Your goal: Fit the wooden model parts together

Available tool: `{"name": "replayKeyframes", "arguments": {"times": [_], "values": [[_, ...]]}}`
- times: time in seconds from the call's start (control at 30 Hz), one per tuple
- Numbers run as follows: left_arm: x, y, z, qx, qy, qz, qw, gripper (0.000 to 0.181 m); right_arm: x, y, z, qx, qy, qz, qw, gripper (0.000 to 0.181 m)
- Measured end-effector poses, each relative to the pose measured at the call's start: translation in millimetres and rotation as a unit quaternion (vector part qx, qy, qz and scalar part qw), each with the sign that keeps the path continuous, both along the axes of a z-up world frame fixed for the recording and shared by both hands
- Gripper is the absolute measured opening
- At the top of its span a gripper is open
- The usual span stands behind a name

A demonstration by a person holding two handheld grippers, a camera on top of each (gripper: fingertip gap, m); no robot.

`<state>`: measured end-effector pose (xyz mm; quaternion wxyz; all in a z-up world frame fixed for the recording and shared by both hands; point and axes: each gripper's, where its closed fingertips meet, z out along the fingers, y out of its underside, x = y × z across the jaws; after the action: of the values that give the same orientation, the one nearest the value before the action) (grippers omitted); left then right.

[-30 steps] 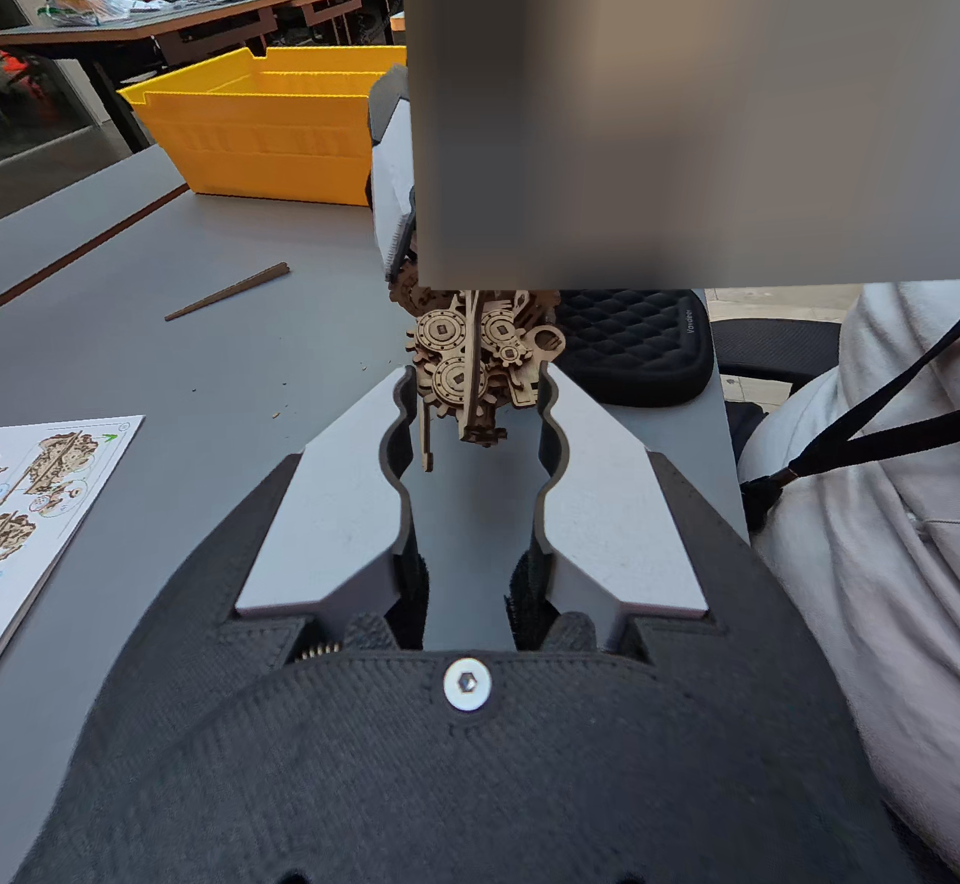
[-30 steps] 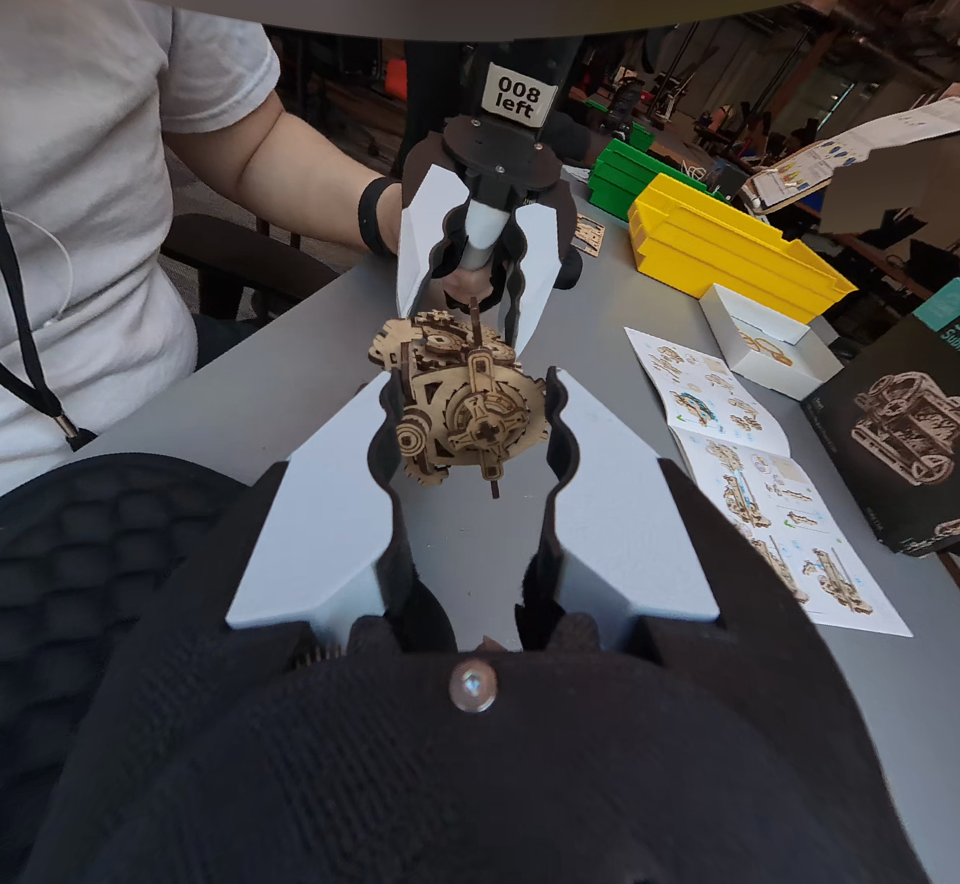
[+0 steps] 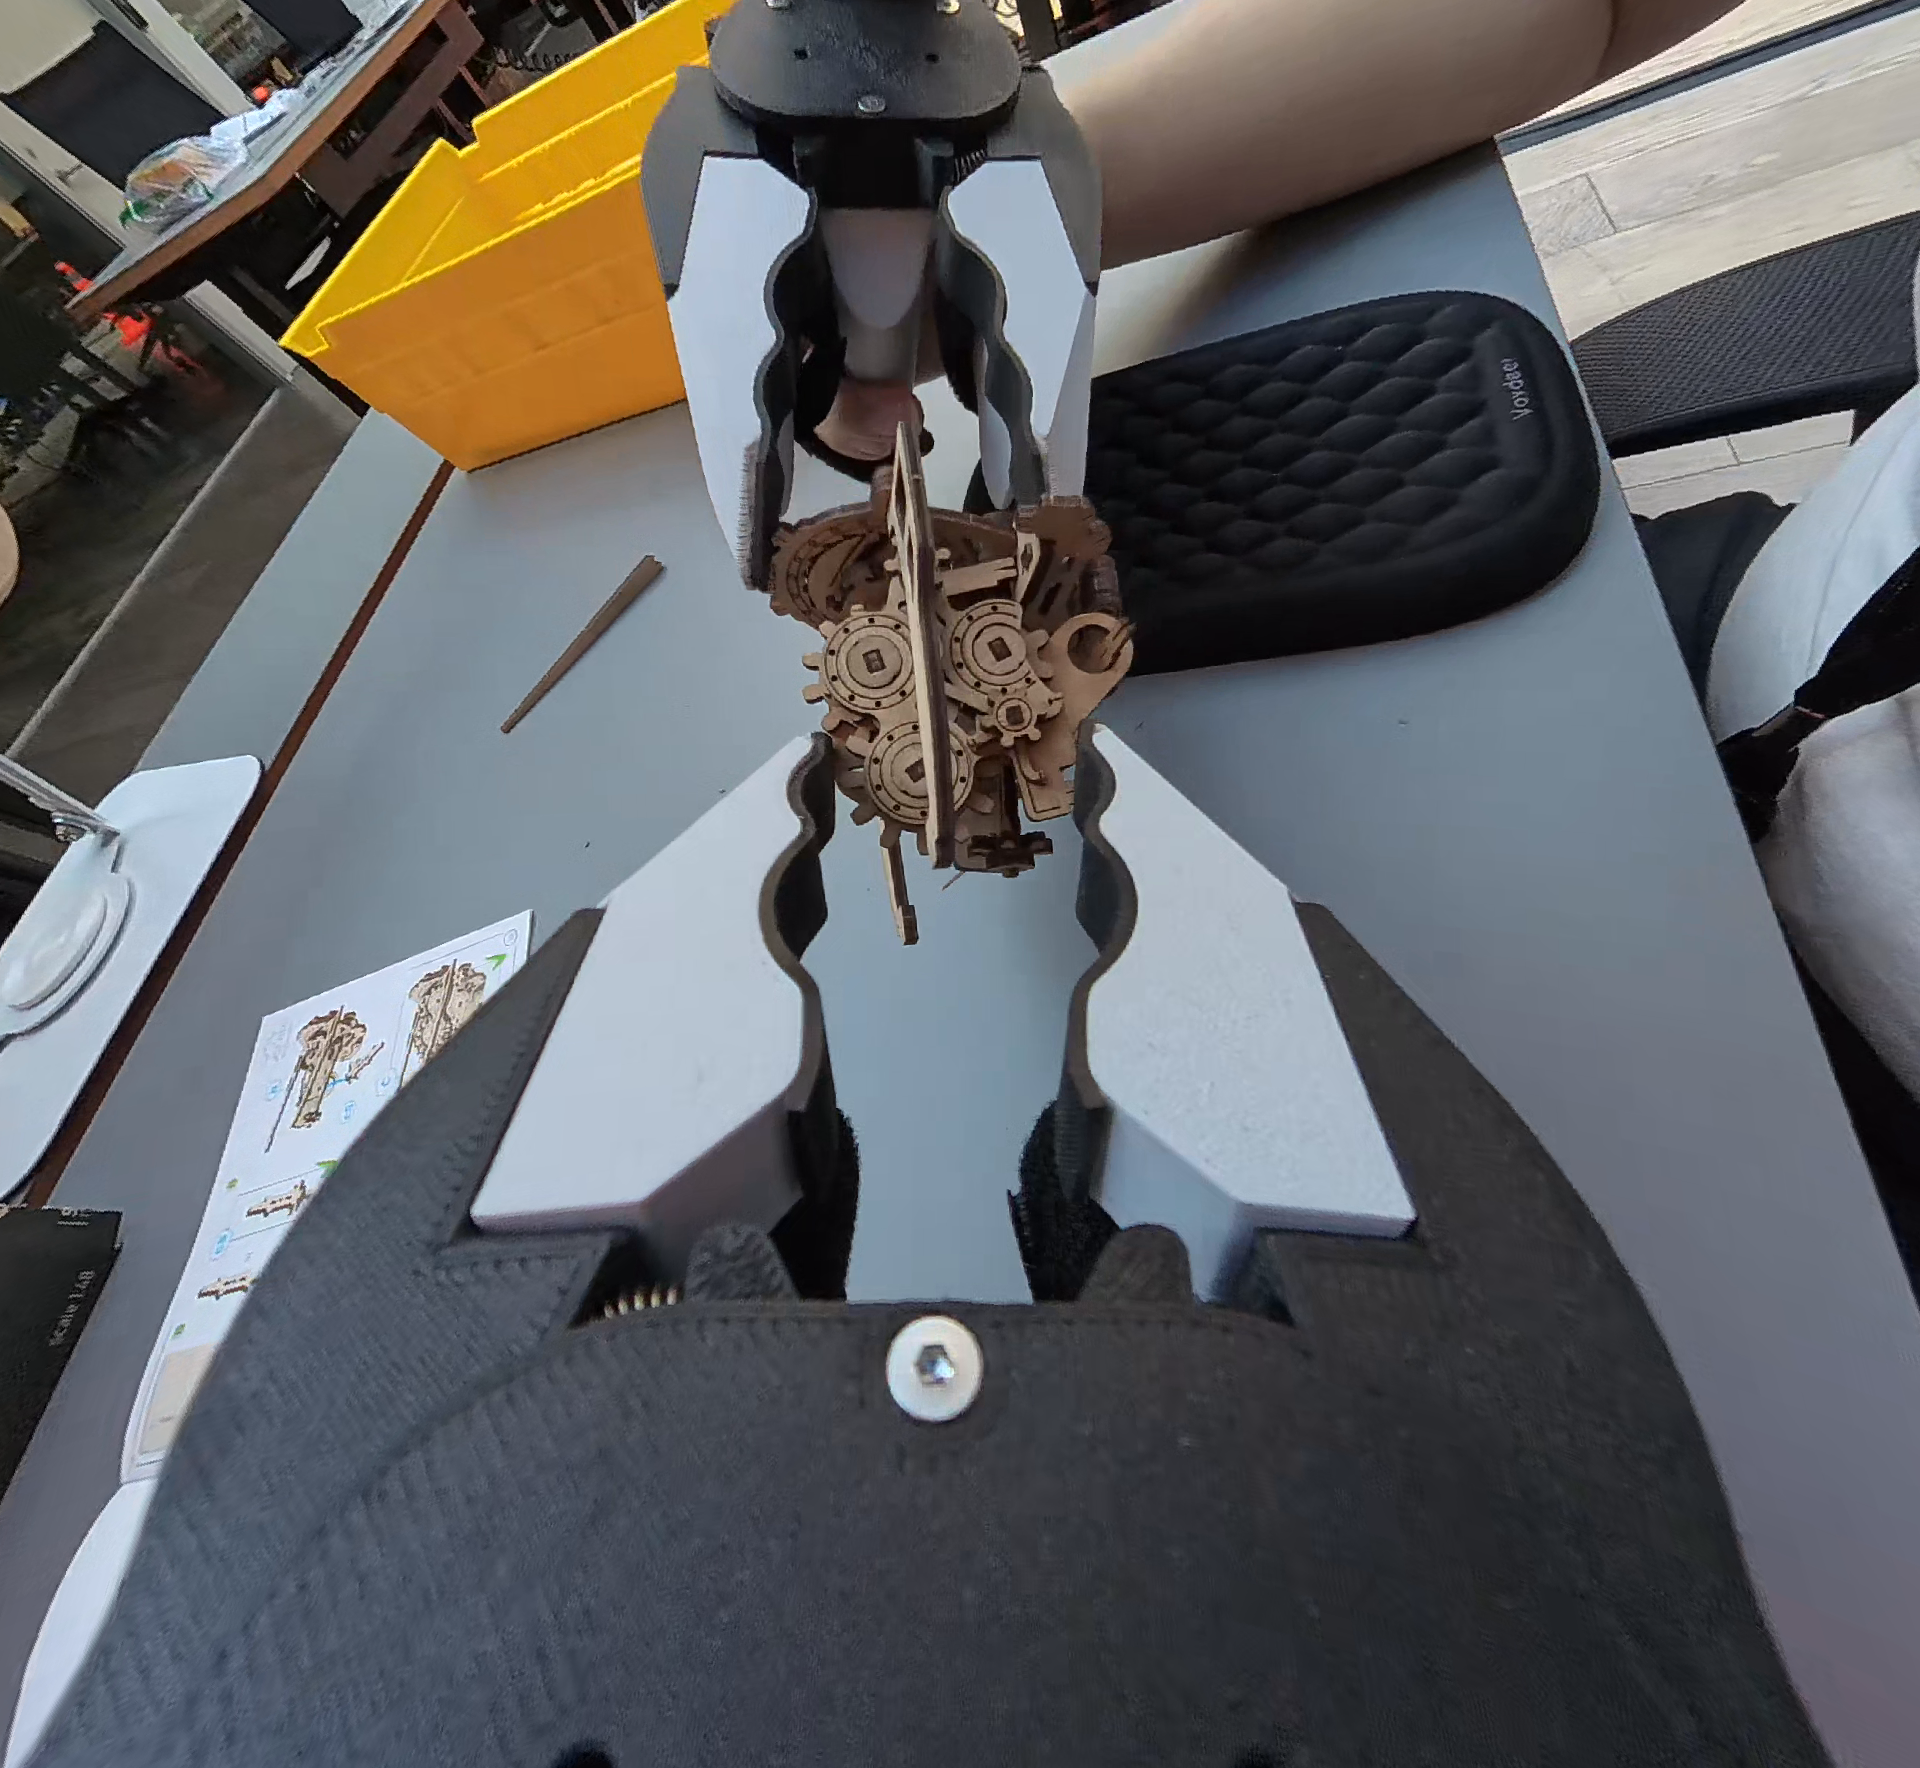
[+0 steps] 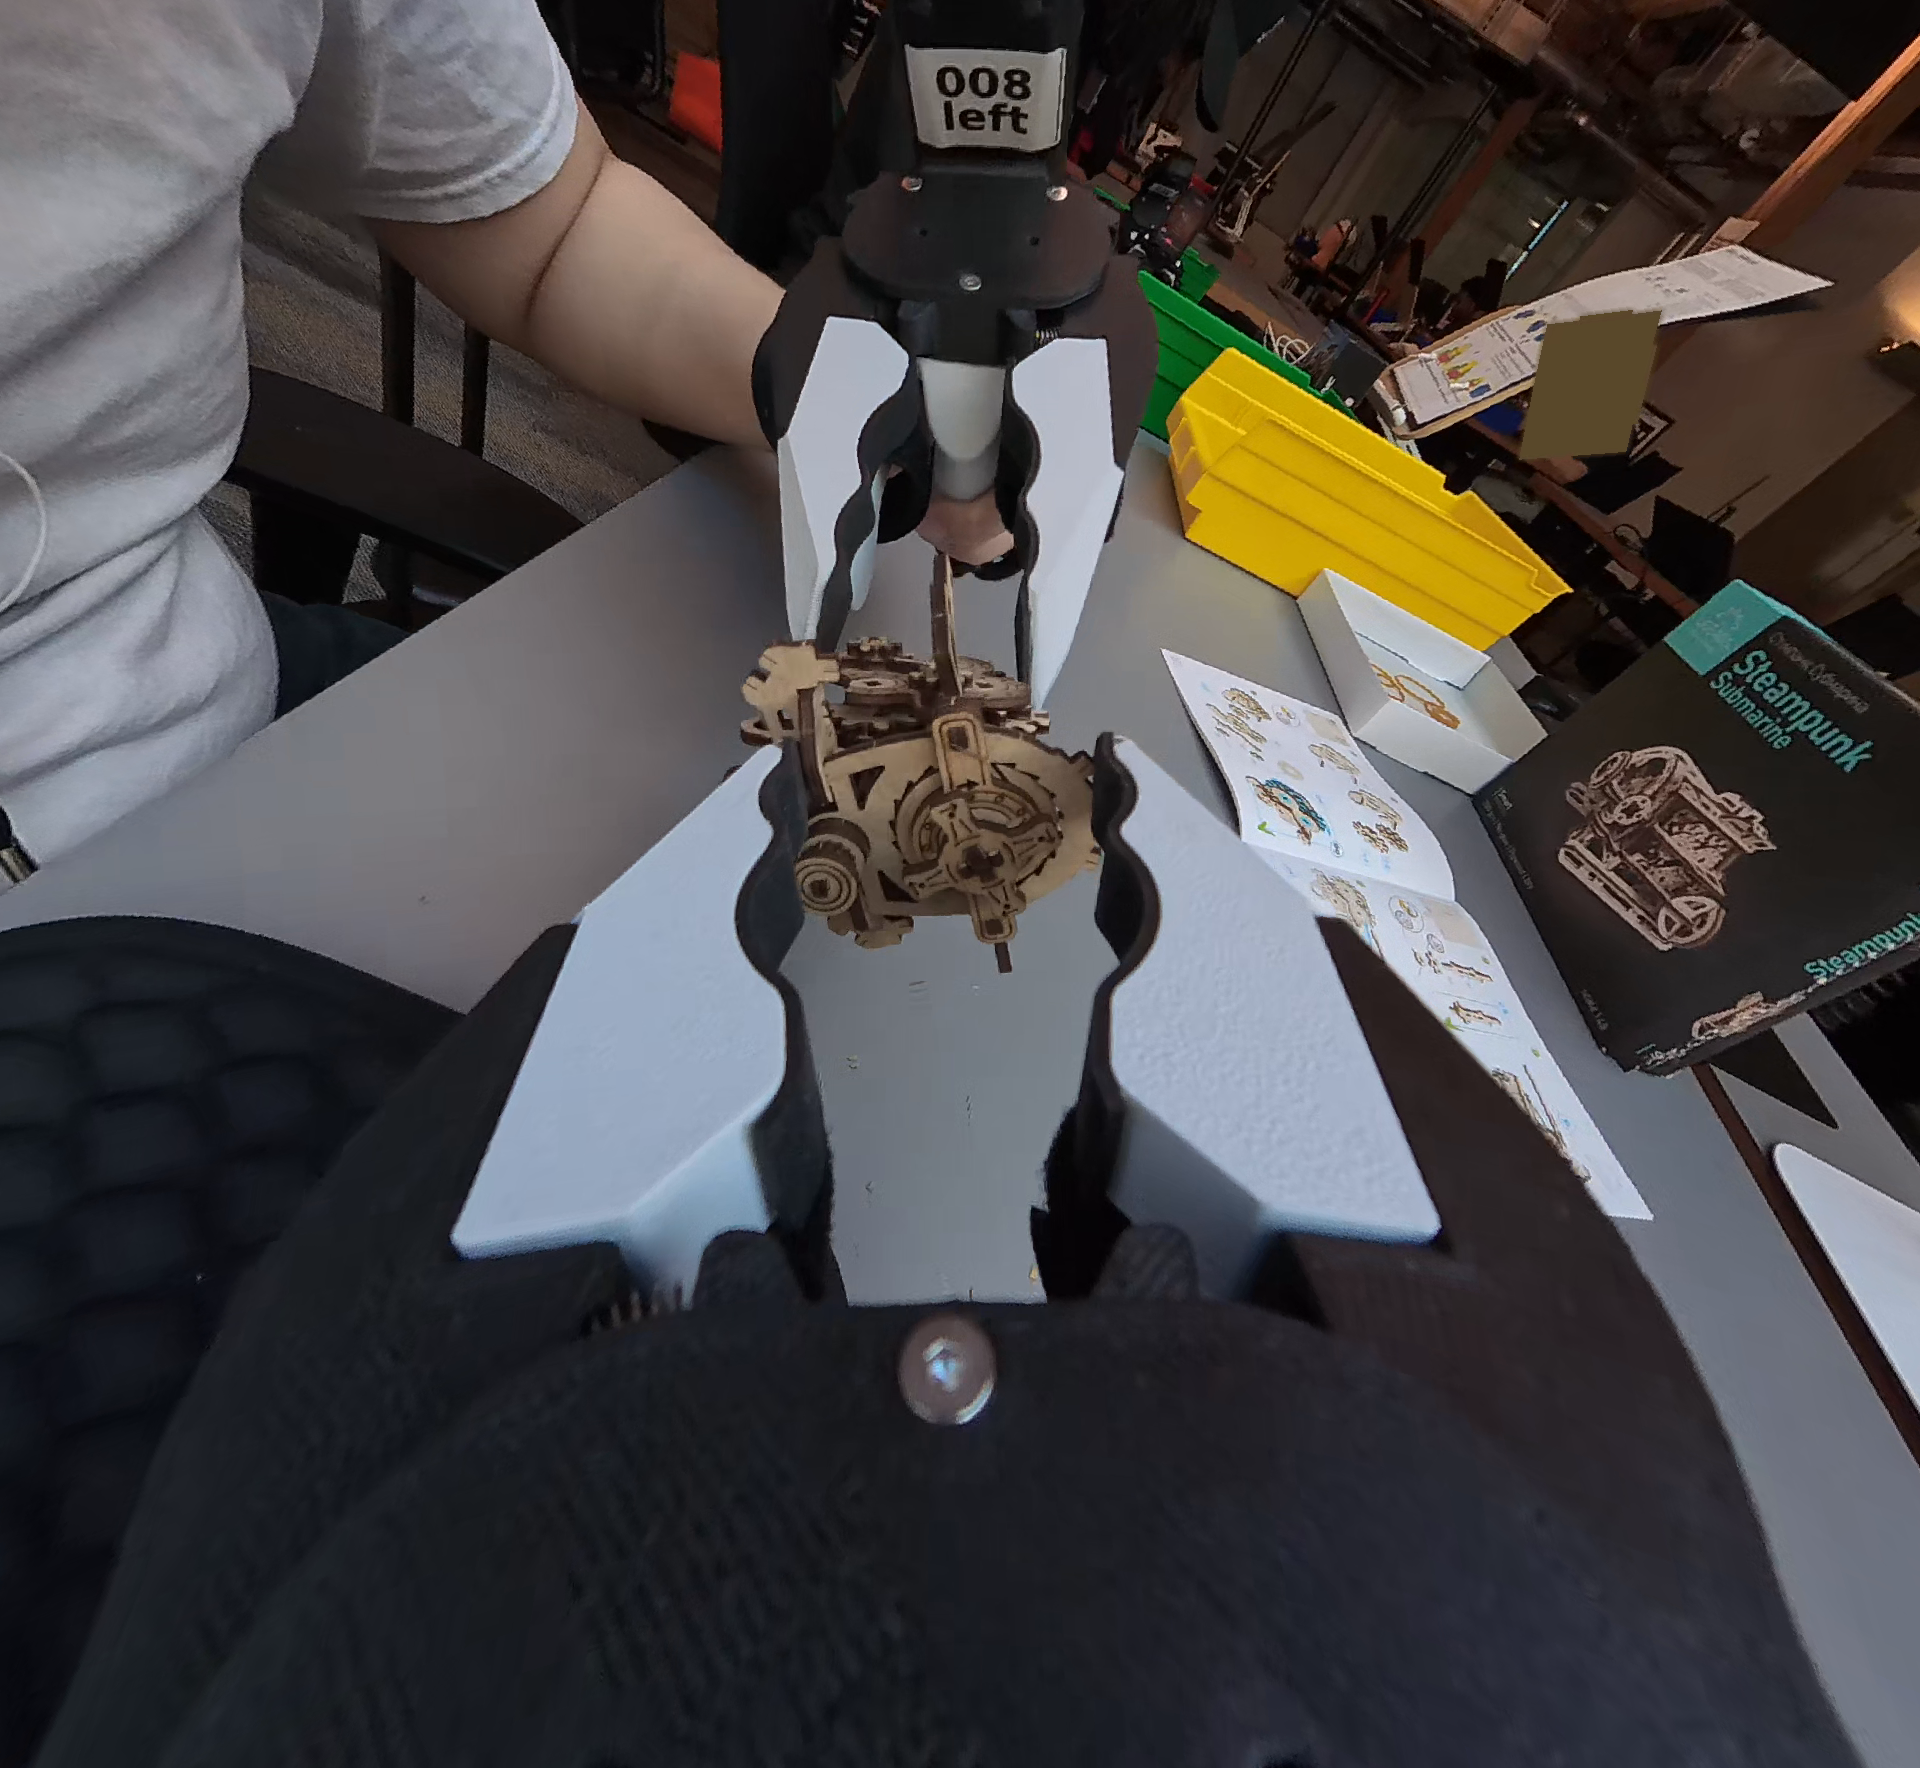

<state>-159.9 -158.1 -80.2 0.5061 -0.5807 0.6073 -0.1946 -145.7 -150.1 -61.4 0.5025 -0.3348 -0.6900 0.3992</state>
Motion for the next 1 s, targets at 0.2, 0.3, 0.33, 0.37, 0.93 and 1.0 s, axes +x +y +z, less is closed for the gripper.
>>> {"name": "replayKeyframes", "arguments": {"times": [0.2,0.3,0.33,0.37,0.93,1.0], "values": [[-1.6,11.7,-15.1,-0.016,0.024,0.01,1.0,0.045,-0.4,12.3,-18.4,0.006,-0.027,-0.02,0.999,0.054],[-3.4,16.6,-23.9,-0.023,0.044,0.014,0.999,0.045,-1.9,16.4,-27.9,0.004,-0.039,-0.026,0.999,0.054],[-3.7,18.0,-26.1,-0.024,0.047,0.013,0.998,0.045,-2.3,17.7,-30.4,0.001,-0.042,-0.027,0.999,0.054],[-3.8,18.9,-27.7,-0.028,0.048,0.012,0.998,0.045,-2.8,18.8,-32.5,-0.002,-0.044,-0.028,0.999,0.054],[-3.9,22.6,-36.1,-0.05,0.061,-0.004,0.997,0.045,-4.2,24.1,-42.9,-0.016,-0.069,-0.027,0.997,0.057],[-3.9,22.6,-35.7,-0.051,0.064,-0.004,0.997,0.045,-3.9,24.8,-42.3,-0.009,-0.072,-0.03,0.997,0.058]]}}
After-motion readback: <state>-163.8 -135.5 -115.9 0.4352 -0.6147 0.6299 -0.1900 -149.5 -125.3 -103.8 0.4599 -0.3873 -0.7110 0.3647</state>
